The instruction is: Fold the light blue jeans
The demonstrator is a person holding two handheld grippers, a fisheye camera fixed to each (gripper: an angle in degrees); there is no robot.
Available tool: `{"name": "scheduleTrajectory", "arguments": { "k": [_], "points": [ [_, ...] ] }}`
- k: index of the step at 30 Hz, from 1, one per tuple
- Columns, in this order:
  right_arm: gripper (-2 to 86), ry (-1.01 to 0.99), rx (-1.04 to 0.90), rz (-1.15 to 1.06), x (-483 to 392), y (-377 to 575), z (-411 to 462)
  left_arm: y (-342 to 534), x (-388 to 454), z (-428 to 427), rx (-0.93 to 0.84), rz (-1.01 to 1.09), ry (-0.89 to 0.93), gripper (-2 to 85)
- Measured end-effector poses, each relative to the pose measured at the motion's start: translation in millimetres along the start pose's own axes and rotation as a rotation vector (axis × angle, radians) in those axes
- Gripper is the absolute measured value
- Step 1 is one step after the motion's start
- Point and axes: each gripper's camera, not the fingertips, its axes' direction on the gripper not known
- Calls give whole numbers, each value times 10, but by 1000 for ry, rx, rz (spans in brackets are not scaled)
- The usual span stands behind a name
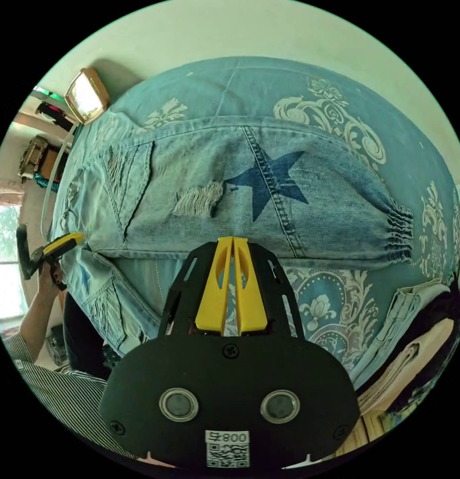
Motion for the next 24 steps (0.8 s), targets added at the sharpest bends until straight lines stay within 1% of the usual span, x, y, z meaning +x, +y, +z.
{"name": "scheduleTrajectory", "arguments": {
  "k": [1,3,4,6,9,11,14,17,19,21,22,23,24],
  "points": [
    [2,0,-2,-3,-33,-10,-9,41,-163,-56,23,-36,-13,31],
    [2,-20,11,-7,-189,-35,-40,224,-906,-215,95,-198,-3,56],
    [2,-34,14,-11,-238,-41,-42,271,-1101,-233,109,-240,10,62],
    [1,-74,29,-34,-483,-64,-34,430,-1864,-200,120,-425,67,87],
    [2,-68,13,-68,-839,-111,68,553,-2574,-81,151,-597,132,99],
    [2,-69,-3,-79,-1036,-152,139,528,-2875,70,123,-632,197,101],
    [1,-75,-17,-86,-1305,-233,232,463,-3230,313,73,-671,231,97],
    [1,-106,-33,-68,-1483,-320,311,504,-3529,431,75,-726,237,49],
    [1,-124,-36,-52,-1555,-371,351,576,-3704,476,90,-749,326,30],
    [1,-152,-26,-31,-1635,-442,382,685,-3801,411,237,-719,498,19],
    [1,-160,-18,-33,-1661,-459,378,696,-3797,385,265,-696,542,18],
    [1,-171,0,-52,-1735,-494,361,703,-3742,316,310,-627,609,16],
    [1,-182,14,-81,-1837,-533,340,696,-3624,238,328,-527,640,16]
  ]
}}
